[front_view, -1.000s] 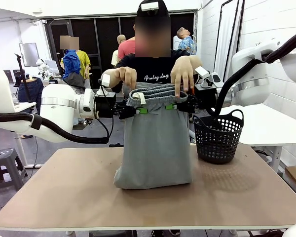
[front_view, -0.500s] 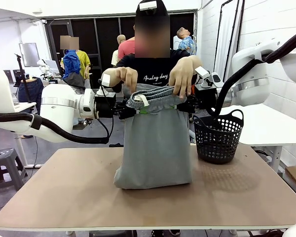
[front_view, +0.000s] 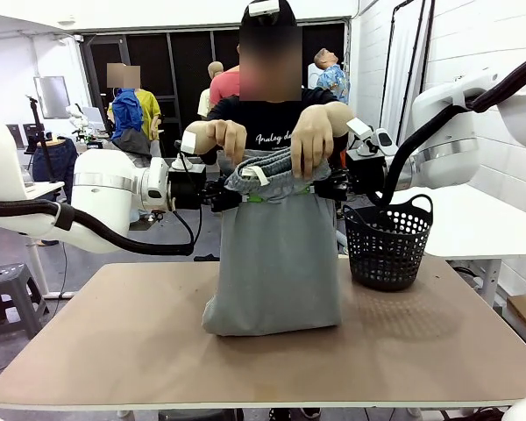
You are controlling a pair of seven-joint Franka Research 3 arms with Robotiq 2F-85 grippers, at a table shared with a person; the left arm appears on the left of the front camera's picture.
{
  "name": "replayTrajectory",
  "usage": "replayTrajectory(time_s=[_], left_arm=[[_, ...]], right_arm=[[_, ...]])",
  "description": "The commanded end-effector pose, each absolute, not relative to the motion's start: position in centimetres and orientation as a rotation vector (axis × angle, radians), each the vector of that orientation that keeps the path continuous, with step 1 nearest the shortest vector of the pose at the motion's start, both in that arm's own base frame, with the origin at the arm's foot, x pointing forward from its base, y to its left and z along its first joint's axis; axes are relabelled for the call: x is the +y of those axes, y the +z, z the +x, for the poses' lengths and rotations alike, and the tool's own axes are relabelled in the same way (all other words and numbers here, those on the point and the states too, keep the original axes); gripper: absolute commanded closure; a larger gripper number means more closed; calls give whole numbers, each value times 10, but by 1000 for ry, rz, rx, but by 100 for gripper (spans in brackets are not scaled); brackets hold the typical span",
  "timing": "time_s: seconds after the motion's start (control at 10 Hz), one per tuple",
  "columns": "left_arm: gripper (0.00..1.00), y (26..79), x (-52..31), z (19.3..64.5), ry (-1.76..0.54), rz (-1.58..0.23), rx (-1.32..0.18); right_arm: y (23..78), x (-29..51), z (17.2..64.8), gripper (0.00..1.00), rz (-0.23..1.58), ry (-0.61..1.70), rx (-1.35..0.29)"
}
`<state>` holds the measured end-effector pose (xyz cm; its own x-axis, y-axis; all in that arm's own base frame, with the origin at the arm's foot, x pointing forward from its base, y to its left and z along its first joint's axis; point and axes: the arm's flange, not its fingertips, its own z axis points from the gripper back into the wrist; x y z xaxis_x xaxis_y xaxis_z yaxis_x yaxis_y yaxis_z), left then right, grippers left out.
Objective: Fold the training pants.
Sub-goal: Release the ends of the Training pants and then grab the overlapped ends.
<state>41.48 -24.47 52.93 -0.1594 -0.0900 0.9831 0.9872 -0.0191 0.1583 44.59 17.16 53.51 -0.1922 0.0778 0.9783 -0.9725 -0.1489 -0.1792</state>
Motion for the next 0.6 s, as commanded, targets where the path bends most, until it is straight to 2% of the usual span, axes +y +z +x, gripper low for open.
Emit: replayTrajectory(time_s=[0.0, 0.5], left_arm=[[100, 533, -246, 414, -1368, -1074, -1262], [100, 533, -246, 414, -1368, -1074, -1262]], right_arm=[[536, 174, 443, 100, 1159, 1486, -1222], [536, 174, 443, 100, 1159, 1486, -1222]])
